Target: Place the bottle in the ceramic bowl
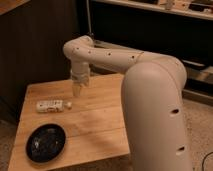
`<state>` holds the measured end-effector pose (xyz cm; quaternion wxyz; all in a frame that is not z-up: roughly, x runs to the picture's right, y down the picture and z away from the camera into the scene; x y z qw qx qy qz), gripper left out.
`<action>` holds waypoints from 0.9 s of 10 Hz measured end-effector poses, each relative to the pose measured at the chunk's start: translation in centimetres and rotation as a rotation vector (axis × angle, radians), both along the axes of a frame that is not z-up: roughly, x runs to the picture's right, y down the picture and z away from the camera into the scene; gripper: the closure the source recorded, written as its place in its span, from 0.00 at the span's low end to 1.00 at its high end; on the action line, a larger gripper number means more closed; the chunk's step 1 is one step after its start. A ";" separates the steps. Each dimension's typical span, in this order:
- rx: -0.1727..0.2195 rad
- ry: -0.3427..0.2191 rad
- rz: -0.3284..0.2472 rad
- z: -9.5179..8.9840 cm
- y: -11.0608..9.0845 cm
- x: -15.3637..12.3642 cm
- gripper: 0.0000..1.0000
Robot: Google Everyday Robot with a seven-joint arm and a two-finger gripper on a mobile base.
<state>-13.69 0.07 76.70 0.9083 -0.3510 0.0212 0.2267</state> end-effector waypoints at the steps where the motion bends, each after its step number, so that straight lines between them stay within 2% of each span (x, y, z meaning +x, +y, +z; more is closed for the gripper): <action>1: 0.007 -0.038 -0.049 -0.3 0.2 -0.2 0.35; 2: 0.012 -0.068 -0.086 -0.5 0.3 -0.3 0.35; 5: 0.016 -0.075 -0.100 -0.6 0.4 -0.4 0.35; 6: 0.039 -0.092 -0.106 -0.7 0.3 -0.6 0.35; 7: 0.073 -0.137 -0.116 -0.9 -0.1 -1.2 0.35; 8: 0.123 -0.235 -0.136 -0.8 -0.5 -2.0 0.35; 9: 0.205 -0.409 -0.179 -0.7 -1.5 -3.3 0.35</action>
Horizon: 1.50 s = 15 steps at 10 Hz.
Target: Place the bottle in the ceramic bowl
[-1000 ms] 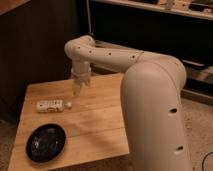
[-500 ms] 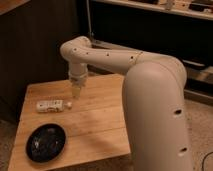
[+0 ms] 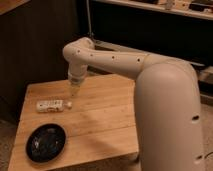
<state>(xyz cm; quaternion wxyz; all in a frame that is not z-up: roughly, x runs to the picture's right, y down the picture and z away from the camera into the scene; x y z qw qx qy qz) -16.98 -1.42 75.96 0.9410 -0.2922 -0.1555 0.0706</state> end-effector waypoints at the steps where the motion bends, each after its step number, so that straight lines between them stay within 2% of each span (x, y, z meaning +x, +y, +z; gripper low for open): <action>1: 0.045 -0.117 -0.034 0.1 -0.6 -0.7 0.35; 2: 0.075 -0.220 -0.078 0.4 -1.1 -1.9 0.35; 3: 0.084 -0.315 -0.129 1.3 -1.6 -3.4 0.35; 4: 0.072 -0.363 -0.150 2.0 -1.6 -4.8 0.35; 5: 0.063 -0.371 -0.151 2.4 -1.7 -5.4 0.35; 7: 0.049 -0.372 -0.169 2.8 -1.0 -7.7 0.35; 9: 0.048 -0.332 -0.167 3.6 0.3 -7.4 0.35; 11: 0.050 -0.263 -0.155 4.6 2.9 -7.0 0.35; 13: 0.049 -0.196 -0.133 5.9 4.5 -5.9 0.35; 15: 0.032 -0.172 -0.119 6.8 5.1 -5.8 0.35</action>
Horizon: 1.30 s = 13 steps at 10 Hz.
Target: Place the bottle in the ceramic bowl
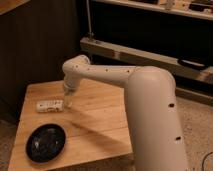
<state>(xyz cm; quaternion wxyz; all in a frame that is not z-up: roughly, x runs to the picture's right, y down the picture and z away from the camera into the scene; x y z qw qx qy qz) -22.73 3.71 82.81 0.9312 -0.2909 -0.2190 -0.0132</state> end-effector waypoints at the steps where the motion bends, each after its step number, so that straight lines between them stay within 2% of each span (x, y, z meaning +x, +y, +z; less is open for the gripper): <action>1: -0.022 0.000 0.004 0.8 0.2 -0.2 0.35; 5: -0.062 -0.024 0.019 2.9 0.9 -2.0 0.35; 13: -0.080 -0.001 0.016 3.7 4.5 -5.9 0.35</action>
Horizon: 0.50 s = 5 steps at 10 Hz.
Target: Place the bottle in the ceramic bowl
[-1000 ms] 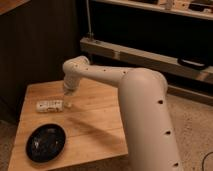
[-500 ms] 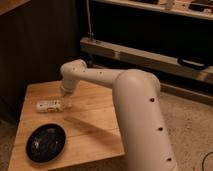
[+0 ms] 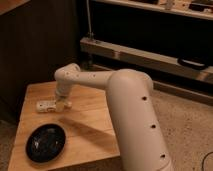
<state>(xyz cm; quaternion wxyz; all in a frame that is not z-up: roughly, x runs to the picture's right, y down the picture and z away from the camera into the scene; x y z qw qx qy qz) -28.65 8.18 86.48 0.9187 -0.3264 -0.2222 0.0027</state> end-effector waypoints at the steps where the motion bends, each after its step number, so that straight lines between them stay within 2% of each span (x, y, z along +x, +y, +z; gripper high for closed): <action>1: 0.000 0.005 0.002 0.3 0.3 -0.3 0.35; 5: 0.020 0.036 0.024 2.3 0.4 -0.9 0.35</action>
